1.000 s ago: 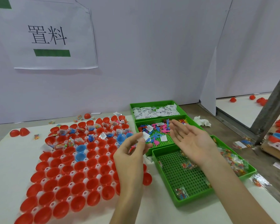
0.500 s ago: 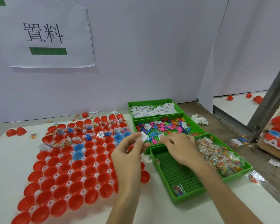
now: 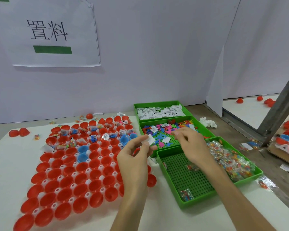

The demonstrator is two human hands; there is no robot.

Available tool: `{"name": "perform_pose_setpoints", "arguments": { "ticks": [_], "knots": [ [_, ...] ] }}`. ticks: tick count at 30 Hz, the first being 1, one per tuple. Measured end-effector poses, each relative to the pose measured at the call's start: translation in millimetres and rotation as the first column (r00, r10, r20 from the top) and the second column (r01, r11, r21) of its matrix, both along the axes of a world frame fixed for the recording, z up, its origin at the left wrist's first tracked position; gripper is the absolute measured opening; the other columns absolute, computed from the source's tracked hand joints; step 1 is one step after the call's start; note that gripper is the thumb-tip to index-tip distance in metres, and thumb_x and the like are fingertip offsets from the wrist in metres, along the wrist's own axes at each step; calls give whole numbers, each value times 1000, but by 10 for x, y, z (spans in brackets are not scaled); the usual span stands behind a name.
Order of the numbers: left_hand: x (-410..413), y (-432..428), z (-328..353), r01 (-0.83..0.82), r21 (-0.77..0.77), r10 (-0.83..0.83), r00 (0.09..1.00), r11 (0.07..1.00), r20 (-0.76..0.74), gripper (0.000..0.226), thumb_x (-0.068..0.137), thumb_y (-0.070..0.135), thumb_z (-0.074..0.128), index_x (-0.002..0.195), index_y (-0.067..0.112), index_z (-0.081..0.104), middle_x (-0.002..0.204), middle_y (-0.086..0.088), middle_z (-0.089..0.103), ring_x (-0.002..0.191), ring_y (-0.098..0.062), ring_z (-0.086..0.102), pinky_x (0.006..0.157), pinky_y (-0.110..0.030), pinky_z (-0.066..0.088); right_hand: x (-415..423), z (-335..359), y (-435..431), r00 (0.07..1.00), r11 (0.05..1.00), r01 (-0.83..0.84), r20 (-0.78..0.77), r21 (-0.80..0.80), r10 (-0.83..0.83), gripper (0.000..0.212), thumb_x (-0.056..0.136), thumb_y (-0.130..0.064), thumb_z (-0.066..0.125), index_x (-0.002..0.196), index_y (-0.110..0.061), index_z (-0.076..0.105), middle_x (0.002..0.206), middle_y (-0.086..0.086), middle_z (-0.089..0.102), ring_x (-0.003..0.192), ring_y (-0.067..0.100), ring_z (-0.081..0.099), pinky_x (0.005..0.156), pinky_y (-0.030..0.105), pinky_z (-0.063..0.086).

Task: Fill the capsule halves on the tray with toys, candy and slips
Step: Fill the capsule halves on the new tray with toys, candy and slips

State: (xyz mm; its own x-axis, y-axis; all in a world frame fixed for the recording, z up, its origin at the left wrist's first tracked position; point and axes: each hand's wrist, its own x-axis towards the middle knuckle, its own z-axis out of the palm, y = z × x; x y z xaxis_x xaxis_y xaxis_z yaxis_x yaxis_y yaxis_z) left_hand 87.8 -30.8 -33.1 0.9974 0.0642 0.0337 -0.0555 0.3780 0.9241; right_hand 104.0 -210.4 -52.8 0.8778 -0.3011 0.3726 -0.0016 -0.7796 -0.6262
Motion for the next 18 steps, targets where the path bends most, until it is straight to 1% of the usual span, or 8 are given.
{"name": "perform_pose_setpoints", "arguments": {
  "ticks": [1,2,4,6,9,12,16,18],
  "knots": [
    [0,3,0,1,1,-1,1000,1000,-1,28,90,-3,60,90,20,75,85,-9,76,73,-17,74,62,-15,54,0,-5,-10,1000,1000,-1,-8,-2,1,30,104,-29,48,108,-16,75,115,-5,67,92,-7,53,83,10,38],
    [0,1,0,3,1,-3,1000,1000,-2,28,90,-3,60,90,20,75,85,-9,76,73,-17,74,62,-15,54,1,-14,-19,999,1000,-6,-49,-22,5,30,104,-33,47,114,-21,73,120,-6,66,100,-1,55,93,20,40],
    [-2,-2,-1,6,1,-6,1000,1000,-4,28,90,-4,59,90,20,75,85,-10,75,72,-16,74,62,-15,54,-2,-39,-19,977,994,-44,-211,-104,21,35,104,-44,41,116,-33,71,122,-12,64,113,8,54,107,38,32],
    [-3,-7,-3,9,1,-9,1000,1000,-5,28,90,-5,59,91,18,75,85,-11,75,72,-17,74,61,-15,53,1,-71,-8,941,977,-101,-336,-190,32,42,104,-50,36,105,-34,75,117,-15,64,112,10,53,99,33,21],
    [-2,-14,-6,15,1,-15,1000,1000,-6,28,90,-6,59,91,17,75,84,-11,75,71,-17,73,60,-15,54,9,-65,-2,933,975,-120,-357,-186,47,41,106,-42,37,101,-29,76,119,-19,60,113,8,50,93,30,17],
    [3,-17,-8,15,4,-15,1000,1000,-7,28,89,-6,59,90,17,75,82,-11,75,71,-17,73,60,-15,54,11,-21,38,938,982,-126,-339,-138,72,38,107,-36,39,104,-29,75,121,-19,56,111,7,47,101,33,20],
    [2,-21,-15,16,10,-16,1000,1000,-4,28,89,-6,59,91,17,75,85,-12,75,71,-16,73,60,-15,53,-16,49,87,958,989,-132,-264,-71,109,34,106,-31,42,112,-19,73,122,-10,60,113,11,53,108,40,34],
    [4,-20,-17,14,11,-14,1000,1000,-5,28,90,-6,59,91,17,75,85,-11,75,71,-16,73,60,-15,53,-24,62,92,963,988,-144,-238,-58,126,34,106,-28,42,117,-14,71,124,-5,61,112,11,54,102,32,39]
  ]
}}
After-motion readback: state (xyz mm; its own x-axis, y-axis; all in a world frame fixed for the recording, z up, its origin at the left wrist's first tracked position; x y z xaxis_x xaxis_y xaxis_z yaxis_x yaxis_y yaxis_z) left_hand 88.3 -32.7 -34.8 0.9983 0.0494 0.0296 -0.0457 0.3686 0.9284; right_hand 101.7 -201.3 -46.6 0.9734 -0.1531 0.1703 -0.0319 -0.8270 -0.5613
